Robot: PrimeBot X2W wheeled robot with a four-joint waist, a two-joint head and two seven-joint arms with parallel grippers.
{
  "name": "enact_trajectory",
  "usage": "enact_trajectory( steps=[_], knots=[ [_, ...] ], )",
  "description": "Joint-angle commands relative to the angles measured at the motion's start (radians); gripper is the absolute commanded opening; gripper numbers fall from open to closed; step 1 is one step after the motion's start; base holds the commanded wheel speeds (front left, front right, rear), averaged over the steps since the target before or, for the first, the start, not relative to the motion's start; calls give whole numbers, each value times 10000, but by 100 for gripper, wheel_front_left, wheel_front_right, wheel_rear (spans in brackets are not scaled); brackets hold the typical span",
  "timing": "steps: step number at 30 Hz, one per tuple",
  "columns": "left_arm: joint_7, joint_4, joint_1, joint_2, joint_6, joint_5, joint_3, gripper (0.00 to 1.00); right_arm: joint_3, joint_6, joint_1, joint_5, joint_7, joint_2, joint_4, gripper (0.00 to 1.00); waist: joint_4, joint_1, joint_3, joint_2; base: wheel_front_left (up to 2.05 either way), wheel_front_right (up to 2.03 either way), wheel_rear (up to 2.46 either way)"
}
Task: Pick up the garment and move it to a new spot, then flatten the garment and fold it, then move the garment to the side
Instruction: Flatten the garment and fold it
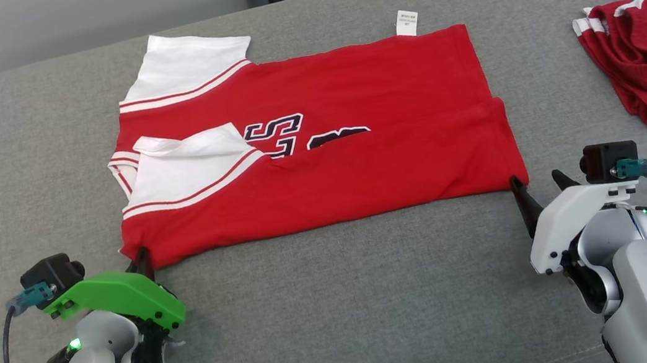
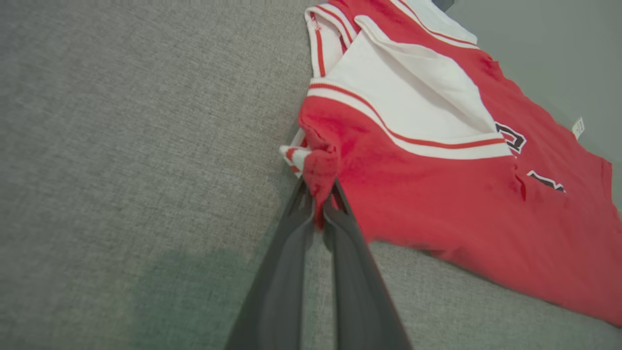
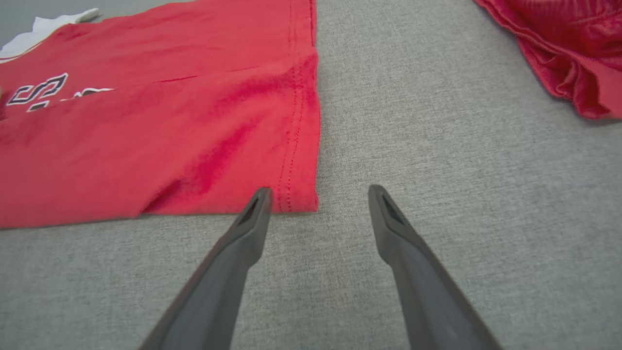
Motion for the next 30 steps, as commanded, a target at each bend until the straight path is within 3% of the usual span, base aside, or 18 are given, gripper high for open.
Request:
enact_trajectory(
  steps=[1,8,9,10,14,15,22,30],
  knots=[
    [-106,-47,87,18,-68,-36,21,0,-38,-6,-211,118,-155,5,255,100,160,0,13,0,0,0,0],
    [-363,-184,391,-76,-177,-100,2,0,-101,-6,-965,840,-713,-1,1949,100,442,0,-53,0,0,0,0],
    [-387,-169,451,-101,-209,-109,-29,0,-75,-6,-1085,995,-779,0,2266,89,482,0,-78,0,0,0,0],
    [-413,-157,478,-120,-232,-120,-41,0,-54,-6,-1174,1039,-823,-3,2498,49,507,0,-98,0,0,0,0],
    [-592,-150,549,-240,-372,-193,-69,0,8,-6,-1464,1044,-1194,2,3341,5,599,0,-238,0,0,0,0],
    [-661,-168,597,-248,-415,-217,-56,0,35,-6,-1560,1095,-1363,2,3445,0,606,0,-287,0,0,0,0],
    [-1026,-856,891,-172,-633,-237,-35,0,24,-6,-1548,1151,-1996,-10,3175,0,549,0,-773,0,0,0,0],
    [-774,-3074,2434,-121,-532,-444,-185,0,-59,-6,95,1677,-1301,-108,958,0,514,0,-1309,0,0,0,0]
  ],
)
